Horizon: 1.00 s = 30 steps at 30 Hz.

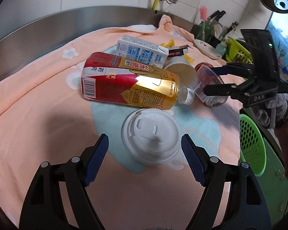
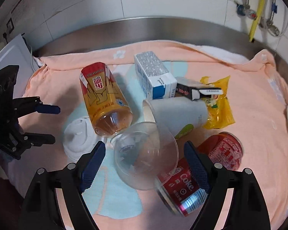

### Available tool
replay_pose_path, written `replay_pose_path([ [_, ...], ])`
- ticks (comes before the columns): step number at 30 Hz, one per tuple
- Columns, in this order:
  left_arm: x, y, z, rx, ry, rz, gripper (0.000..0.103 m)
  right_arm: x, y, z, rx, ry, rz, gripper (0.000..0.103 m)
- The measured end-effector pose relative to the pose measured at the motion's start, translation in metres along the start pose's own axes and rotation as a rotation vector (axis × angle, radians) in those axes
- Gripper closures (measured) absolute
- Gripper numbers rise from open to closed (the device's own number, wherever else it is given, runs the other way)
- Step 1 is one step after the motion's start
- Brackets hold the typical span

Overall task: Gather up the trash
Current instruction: 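Move the right gripper back to the towel and grasp the clear plastic cup, then drop the plastic cup into the green basket with the right gripper while the left gripper grasps the white lid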

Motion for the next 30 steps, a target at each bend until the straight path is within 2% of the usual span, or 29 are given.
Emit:
replay_pose_path([
  [5,0.0,0.006,0.005,0.01,-0.015,0.039,0.026,0.0,0.001,0.006,0.012,-0.012,-0.015,0.023],
  [7,0.001,0.007,0.008,0.012,-0.019,0.05,0.026,0.0,-0.003,0.007,0.036,-0.019,-0.024,0.028],
  [9,0.001,0.008,0.011,0.012,-0.027,0.058,0.026,0.0,-0.005,0.007,0.03,-0.02,-0.034,0.037],
  [13,0.001,0.01,0.015,0.016,-0.039,0.08,0.027,0.0,-0.011,0.001,0.029,-0.003,-0.044,0.038],
  [19,0.003,0.023,0.022,0.0,-0.056,0.138,0.027,-0.001,-0.018,-0.026,0.013,0.058,0.013,0.038],
  [21,0.002,0.028,0.027,-0.008,-0.067,0.158,0.027,-0.007,-0.02,-0.037,-0.013,0.073,0.028,0.039],
  [25,0.004,0.029,0.035,0.041,-0.064,0.195,0.027,-0.026,-0.023,-0.057,-0.042,0.092,0.095,0.039],
  [30,0.004,0.024,0.039,0.052,-0.071,0.207,0.027,-0.057,-0.025,-0.08,-0.06,0.133,0.193,0.039],
])
Point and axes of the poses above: each gripper's, at about its wrist camera, not at the fingertips, and z roughly the way its jaws point, y to its right, x to its top, the point moved 8 cm from there along z, roughly the way its jaws point, and after that the axes turned 6 degrees about -x, right-handed, at the moved point
